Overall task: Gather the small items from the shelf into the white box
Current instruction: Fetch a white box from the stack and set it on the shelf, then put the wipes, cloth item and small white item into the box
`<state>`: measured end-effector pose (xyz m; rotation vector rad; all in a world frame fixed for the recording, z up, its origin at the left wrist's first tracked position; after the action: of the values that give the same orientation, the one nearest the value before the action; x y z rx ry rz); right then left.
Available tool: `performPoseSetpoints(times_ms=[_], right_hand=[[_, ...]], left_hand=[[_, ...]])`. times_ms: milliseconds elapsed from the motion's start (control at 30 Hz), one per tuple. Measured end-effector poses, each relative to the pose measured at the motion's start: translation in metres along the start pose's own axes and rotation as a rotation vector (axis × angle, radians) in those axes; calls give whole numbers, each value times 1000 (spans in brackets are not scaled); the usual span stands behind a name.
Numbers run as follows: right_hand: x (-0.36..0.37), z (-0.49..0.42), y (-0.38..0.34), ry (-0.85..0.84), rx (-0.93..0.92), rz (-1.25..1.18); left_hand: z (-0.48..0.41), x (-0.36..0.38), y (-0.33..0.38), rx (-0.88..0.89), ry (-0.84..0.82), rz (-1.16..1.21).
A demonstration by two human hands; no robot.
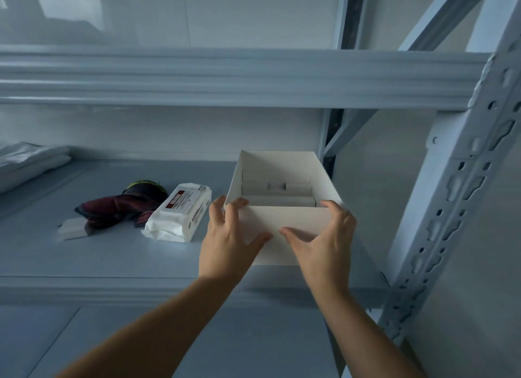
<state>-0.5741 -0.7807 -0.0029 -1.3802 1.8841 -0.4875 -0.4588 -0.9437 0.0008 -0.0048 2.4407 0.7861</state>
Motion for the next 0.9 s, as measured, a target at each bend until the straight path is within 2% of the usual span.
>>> performPoseSetpoints(times_ms=[600,767,900], right_hand=[[-26,16,-20,2,14,-59],[-31,11,-27,17,-15,90],[-36,6,-51,34,-120,217]], left_hand=[[16,-32,16,33,-45,-82],[14,-37,16,31,-34,-129],[5,-52,17,55,-16,-145]])
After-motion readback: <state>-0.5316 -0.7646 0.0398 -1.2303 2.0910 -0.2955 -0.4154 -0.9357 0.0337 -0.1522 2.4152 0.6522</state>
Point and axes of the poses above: each hand's wrist, its own z-axis away from the middle knuckle, its own x-axis out of the palm, y = z × x, the point moved 5 cm from there along -z, towards the middle knuckle, and after that the axes turned 2 degrees about z, right-handed, at the moved point
